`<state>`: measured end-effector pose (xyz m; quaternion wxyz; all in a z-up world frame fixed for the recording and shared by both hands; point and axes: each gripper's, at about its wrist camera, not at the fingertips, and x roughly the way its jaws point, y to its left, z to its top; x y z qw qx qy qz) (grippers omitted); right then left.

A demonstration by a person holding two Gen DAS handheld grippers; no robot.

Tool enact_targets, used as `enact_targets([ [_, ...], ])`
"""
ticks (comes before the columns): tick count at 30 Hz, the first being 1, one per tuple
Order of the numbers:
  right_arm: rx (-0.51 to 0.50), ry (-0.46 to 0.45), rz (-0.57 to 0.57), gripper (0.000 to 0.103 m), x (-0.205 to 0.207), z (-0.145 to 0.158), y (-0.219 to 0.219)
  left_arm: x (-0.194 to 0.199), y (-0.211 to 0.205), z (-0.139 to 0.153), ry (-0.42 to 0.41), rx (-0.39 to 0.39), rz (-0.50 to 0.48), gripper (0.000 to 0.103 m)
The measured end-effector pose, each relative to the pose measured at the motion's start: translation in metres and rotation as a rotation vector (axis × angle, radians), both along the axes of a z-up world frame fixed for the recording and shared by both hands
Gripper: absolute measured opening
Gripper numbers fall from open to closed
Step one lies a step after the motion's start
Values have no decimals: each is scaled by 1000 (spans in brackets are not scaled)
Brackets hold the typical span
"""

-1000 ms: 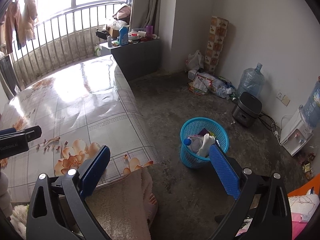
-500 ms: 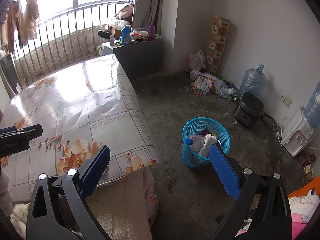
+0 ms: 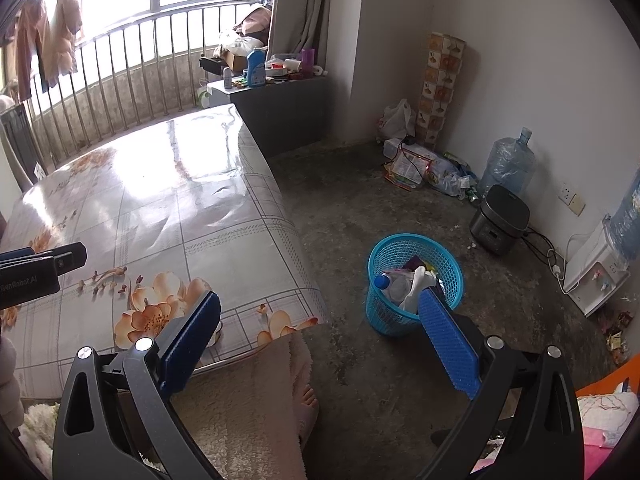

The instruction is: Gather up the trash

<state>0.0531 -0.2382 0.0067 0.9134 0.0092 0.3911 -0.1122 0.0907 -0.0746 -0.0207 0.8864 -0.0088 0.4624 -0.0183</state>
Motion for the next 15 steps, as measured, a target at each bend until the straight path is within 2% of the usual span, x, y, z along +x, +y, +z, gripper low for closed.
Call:
enact_targets([
  [15, -8, 4, 11, 96, 2, 2, -1, 0, 2, -1, 0, -3, 5, 94],
])
